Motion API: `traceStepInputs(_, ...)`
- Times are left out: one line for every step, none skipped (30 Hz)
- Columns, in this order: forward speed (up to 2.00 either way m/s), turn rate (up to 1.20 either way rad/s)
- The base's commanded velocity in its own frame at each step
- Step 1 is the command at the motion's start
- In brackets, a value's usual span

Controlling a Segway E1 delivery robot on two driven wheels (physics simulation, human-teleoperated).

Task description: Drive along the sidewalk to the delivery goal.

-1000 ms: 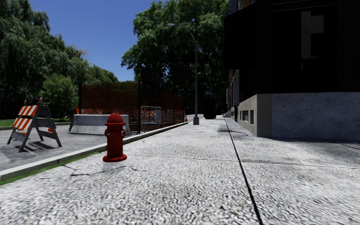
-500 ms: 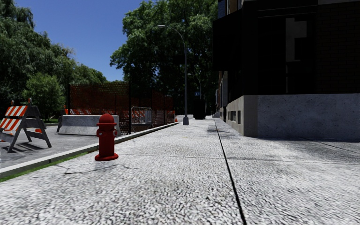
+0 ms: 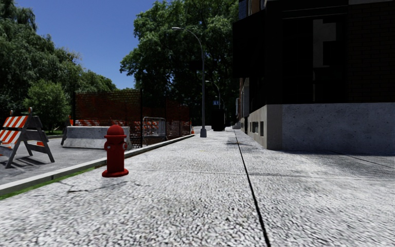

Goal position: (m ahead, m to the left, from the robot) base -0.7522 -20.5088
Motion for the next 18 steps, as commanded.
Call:
traceStepInputs(1.50, -0.59)
traceStepInputs(1.53, -0.61)
traceStepInputs(1.53, -0.61)
traceStepInputs(1.53, -0.61)
traceStepInputs(1.54, -0.61)
traceStepInputs(1.54, -0.61)
traceStepInputs(1.54, -0.61)
traceStepInputs(1.54, -0.61)
traceStepInputs(1.54, -0.61)
traceStepInputs(1.54, -0.61)
traceStepInputs(1.54, -0.61)
traceStepInputs(1.54, -0.61)
traceStepInputs(1.54, -0.61)
traceStepInputs(1.54, -0.61)
traceStepInputs(1.54, -0.61)
traceStepInputs(1.54, -0.61)
traceStepInputs(1.54, -0.61)
traceStepInputs(1.54, -0.61)
